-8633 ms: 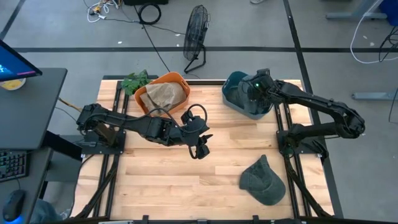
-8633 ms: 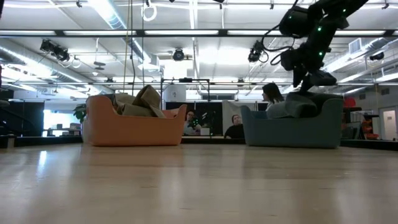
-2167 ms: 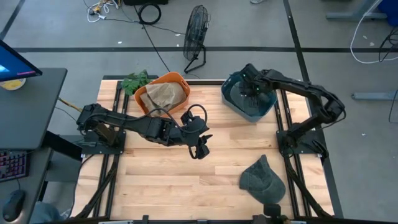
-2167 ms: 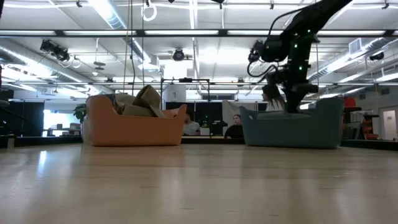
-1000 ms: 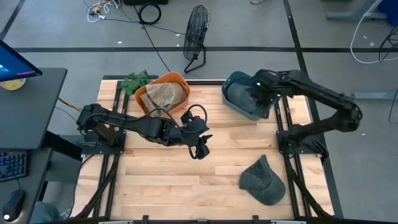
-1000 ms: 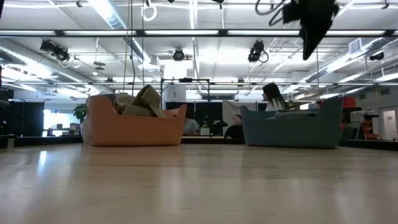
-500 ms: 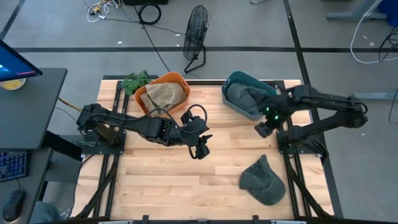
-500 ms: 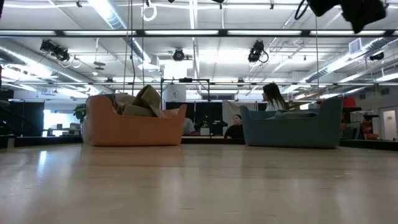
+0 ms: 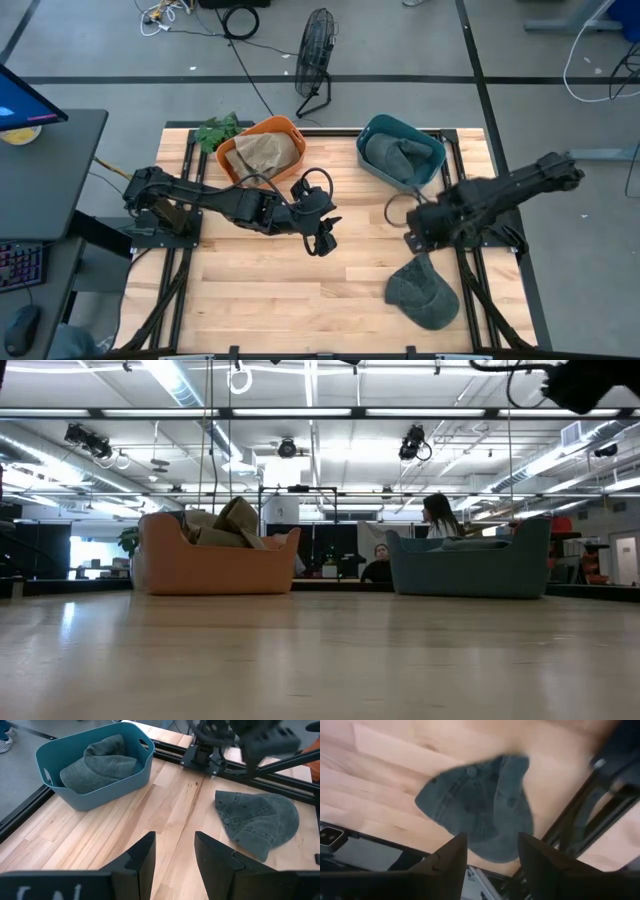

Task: Pick & Place hat
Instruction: Put the black cap into the dark blue bin

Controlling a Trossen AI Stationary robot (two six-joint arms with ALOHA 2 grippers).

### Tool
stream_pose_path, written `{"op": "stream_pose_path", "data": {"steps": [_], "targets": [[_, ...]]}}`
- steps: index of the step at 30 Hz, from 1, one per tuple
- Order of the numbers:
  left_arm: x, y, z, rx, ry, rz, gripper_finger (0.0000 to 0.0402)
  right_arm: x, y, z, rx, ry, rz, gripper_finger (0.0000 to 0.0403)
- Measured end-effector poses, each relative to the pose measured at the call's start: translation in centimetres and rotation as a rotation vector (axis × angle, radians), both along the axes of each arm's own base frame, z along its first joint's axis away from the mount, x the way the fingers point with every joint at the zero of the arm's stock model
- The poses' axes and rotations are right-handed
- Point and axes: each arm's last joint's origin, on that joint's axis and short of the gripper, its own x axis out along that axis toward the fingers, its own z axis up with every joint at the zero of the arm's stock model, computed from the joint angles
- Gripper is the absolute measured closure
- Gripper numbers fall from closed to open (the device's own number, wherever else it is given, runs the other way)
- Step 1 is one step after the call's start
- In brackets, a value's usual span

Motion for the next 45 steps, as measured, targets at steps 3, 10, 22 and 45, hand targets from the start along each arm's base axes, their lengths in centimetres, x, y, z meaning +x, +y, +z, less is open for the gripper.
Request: {"op": "stream_pose_path", "data": {"steps": [3, 10, 22, 45], "targets": [[0.0, 0.0, 0.0, 0.0, 0.0, 0.0, 0.0262, -0.1, 1.8, -1.2, 0.02, 0.023, -0.039, 0.0224], [0.0, 0.0, 0.0, 0.001, 0.002, 0.0, 0.0262, -1.2, 4.7, -4.2, 0.045, 0.167, -0.181, 0.0224], [0.0, 0.0, 0.0, 0.002, 0.004, 0.0, 0.0262, -2.5, 6.7, -9.6, 0.102, 0.191, -0.303, 0.0224], [0.0, 0.0, 0.0, 0.003, 0.005, 0.0, 0.0262, -3.5, 5.9, -13.3, 0.016, 0.076, -0.199, 0.0384]]}}
